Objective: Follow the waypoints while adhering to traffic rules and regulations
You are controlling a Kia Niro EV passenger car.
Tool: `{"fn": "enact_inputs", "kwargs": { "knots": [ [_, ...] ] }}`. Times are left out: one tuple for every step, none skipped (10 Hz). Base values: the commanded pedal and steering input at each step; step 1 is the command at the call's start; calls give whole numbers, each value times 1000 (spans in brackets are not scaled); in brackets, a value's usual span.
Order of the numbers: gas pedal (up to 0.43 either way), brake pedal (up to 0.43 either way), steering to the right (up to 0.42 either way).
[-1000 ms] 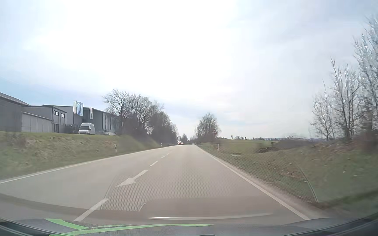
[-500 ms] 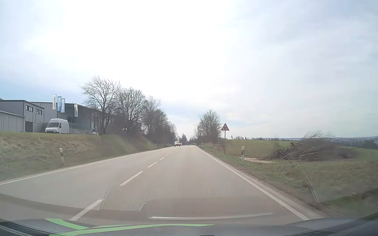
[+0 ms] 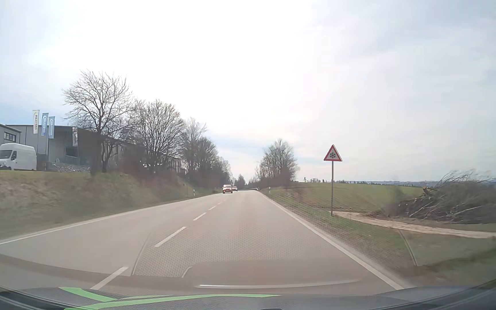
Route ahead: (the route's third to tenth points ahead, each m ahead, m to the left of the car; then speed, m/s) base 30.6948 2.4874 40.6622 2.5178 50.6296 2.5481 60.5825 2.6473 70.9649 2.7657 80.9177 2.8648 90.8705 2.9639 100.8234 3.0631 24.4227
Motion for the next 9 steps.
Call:
{"fn": "enact_inputs", "kwargs": {
  "knots": [
    [268, 0, 1],
    [268, 0, 1],
    [268, 0, 1],
    [268, 0, 1],
    [268, 0, 1],
    [268, 0, 1],
    [268, 0, 2],
    [268, 0, 2],
    [268, 0, 2]
  ]
}}
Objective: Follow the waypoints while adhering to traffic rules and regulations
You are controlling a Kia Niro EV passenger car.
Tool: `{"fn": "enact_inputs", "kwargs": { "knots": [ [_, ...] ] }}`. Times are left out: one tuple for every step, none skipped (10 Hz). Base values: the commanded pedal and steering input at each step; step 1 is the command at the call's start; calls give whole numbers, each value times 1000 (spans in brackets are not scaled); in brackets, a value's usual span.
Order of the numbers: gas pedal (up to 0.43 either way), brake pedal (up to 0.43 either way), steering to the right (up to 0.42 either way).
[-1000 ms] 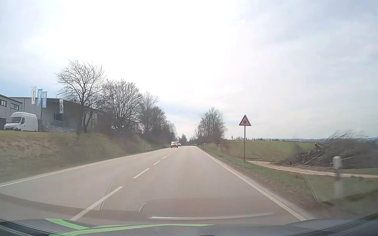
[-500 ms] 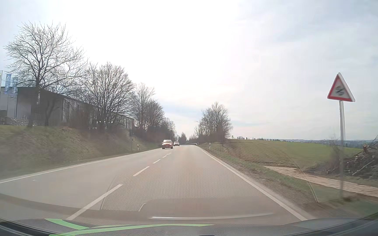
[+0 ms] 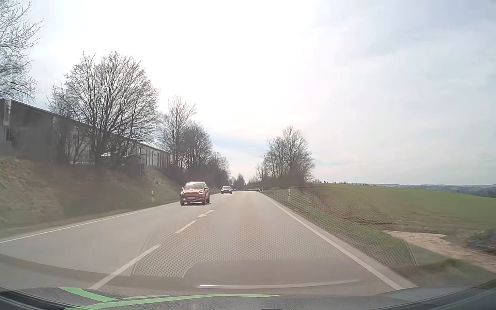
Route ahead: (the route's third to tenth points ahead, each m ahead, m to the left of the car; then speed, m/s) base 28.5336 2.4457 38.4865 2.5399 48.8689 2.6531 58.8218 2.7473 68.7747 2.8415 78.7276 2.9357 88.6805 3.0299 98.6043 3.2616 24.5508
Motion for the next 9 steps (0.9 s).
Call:
{"fn": "enact_inputs", "kwargs": {
  "knots": [
    [268, 0, 2],
    [268, 0, 2],
    [268, 0, 3],
    [268, 0, 4],
    [268, 0, 4],
    [268, 0, 4],
    [268, 0, 4],
    [268, 0, 4],
    [268, 0, 4]
  ]
}}
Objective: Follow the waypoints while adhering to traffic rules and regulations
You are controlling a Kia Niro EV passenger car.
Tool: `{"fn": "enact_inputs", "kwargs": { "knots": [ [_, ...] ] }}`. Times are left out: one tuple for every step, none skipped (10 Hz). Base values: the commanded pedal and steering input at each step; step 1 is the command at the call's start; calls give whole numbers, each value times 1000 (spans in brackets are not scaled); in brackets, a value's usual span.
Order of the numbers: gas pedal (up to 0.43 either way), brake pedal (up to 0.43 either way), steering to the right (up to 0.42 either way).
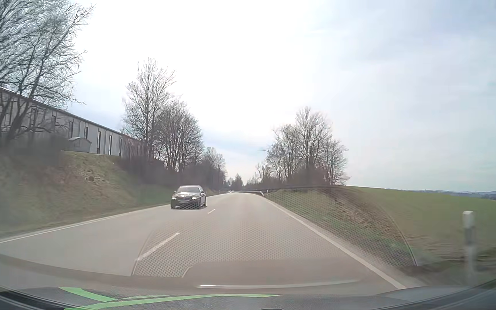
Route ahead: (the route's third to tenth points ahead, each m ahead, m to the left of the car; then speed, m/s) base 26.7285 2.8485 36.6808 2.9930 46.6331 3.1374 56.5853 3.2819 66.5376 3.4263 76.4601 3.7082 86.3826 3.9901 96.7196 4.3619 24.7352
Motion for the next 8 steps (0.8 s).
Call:
{"fn": "enact_inputs", "kwargs": {
  "knots": [
    [260, 0, 4],
    [260, 0, 4],
    [260, 0, 4],
    [260, 0, 4],
    [260, 0, 4],
    [248, 0, 4],
    [248, 0, 4],
    [240, 0, 4]
  ]
}}
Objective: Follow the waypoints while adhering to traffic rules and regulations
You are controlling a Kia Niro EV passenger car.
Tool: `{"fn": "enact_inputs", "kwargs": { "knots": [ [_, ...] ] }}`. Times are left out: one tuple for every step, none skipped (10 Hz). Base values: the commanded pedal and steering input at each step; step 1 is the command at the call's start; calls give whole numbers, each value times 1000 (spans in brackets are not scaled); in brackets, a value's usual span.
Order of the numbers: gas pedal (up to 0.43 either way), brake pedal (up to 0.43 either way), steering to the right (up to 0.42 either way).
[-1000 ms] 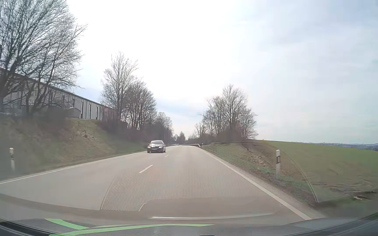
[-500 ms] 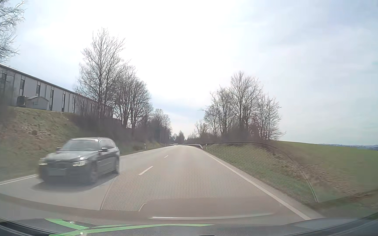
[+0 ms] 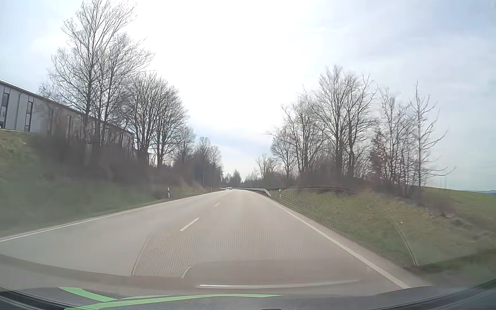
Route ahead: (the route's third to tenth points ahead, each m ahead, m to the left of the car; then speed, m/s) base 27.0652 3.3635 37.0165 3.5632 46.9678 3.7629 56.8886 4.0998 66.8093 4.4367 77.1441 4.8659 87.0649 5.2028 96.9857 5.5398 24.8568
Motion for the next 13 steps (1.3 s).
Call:
{"fn": "enact_inputs", "kwargs": {
  "knots": [
    [240, 0, 3],
    [240, 0, 3],
    [228, 0, 2],
    [228, 0, 2],
    [228, 0, 1],
    [228, 0, 0],
    [228, 0, 0],
    [220, 0, 0],
    [220, 0, 0],
    [220, 0, 0],
    [209, 0, 0],
    [209, 0, 0],
    [209, 0, 0]
  ]
}}
